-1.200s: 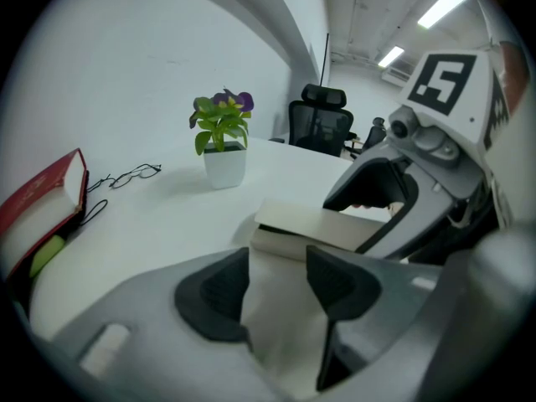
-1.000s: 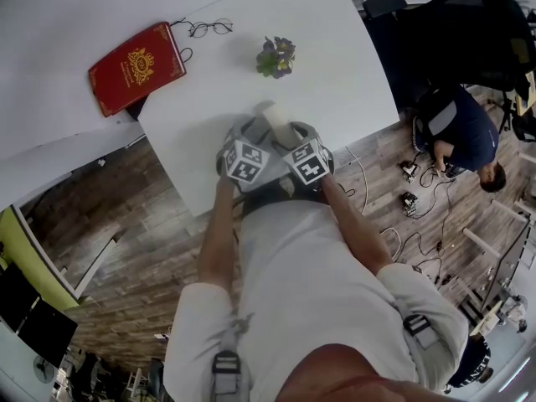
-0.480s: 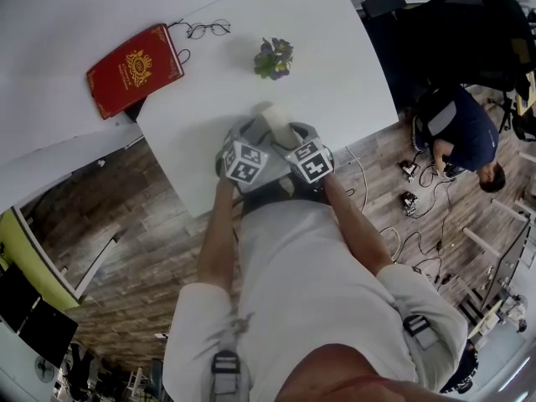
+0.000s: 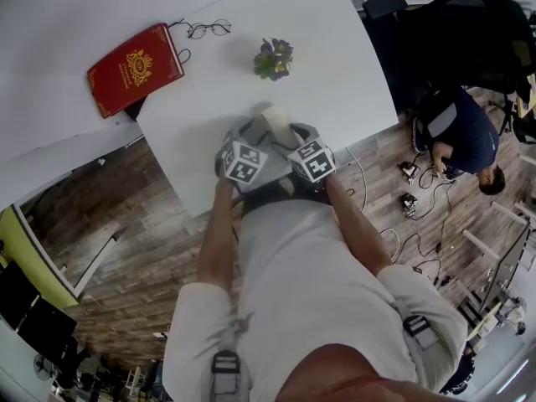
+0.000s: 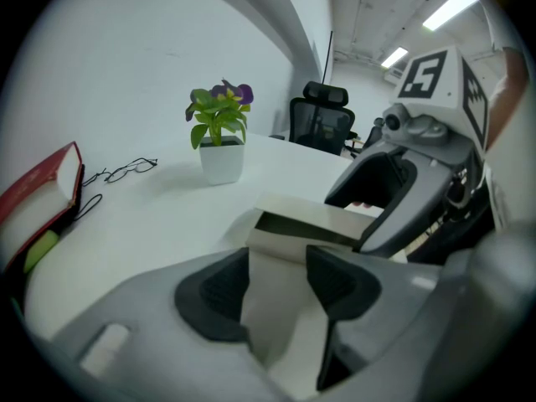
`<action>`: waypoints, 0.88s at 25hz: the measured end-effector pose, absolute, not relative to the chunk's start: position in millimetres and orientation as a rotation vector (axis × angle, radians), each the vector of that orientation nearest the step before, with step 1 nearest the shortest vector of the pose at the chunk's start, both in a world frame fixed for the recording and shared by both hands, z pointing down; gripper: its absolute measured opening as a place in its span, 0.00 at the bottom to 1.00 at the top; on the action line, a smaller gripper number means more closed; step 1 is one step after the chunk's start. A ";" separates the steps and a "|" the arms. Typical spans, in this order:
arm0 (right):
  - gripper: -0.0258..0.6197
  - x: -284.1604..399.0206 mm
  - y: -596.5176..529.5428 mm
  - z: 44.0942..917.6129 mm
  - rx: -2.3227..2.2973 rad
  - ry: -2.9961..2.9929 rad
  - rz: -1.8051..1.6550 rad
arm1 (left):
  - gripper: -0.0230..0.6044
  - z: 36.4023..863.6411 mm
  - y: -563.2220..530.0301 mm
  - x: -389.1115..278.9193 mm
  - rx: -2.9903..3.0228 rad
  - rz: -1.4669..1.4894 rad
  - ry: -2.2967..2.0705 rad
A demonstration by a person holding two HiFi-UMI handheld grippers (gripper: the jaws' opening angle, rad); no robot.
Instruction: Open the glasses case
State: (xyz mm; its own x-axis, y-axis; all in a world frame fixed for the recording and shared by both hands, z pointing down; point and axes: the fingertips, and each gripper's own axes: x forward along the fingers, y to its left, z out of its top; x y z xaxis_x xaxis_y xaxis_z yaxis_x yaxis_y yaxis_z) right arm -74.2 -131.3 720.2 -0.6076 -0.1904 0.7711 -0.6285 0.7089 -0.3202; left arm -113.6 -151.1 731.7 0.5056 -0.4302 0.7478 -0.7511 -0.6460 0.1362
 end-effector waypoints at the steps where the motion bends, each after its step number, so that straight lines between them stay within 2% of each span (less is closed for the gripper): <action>1: 0.53 -74.1 -131.3 718.8 0.622 -2.174 0.759 | 0.38 732.0 -150.9 -113.5 2.303 0.963 -0.971; 22: 0.46 -65.1 -134.1 702.7 0.629 -2.214 0.808 | 0.38 731.9 -152.6 -113.6 2.308 0.952 -0.985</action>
State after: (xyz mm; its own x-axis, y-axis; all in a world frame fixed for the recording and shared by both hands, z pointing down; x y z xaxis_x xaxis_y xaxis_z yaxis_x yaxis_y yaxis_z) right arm -65.1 -134.1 702.7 -0.6463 -0.1984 0.7368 -0.6264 0.6894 -0.3638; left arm -113.6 -152.6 731.9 0.5056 -0.4420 0.7410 -0.7557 -0.6413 0.1331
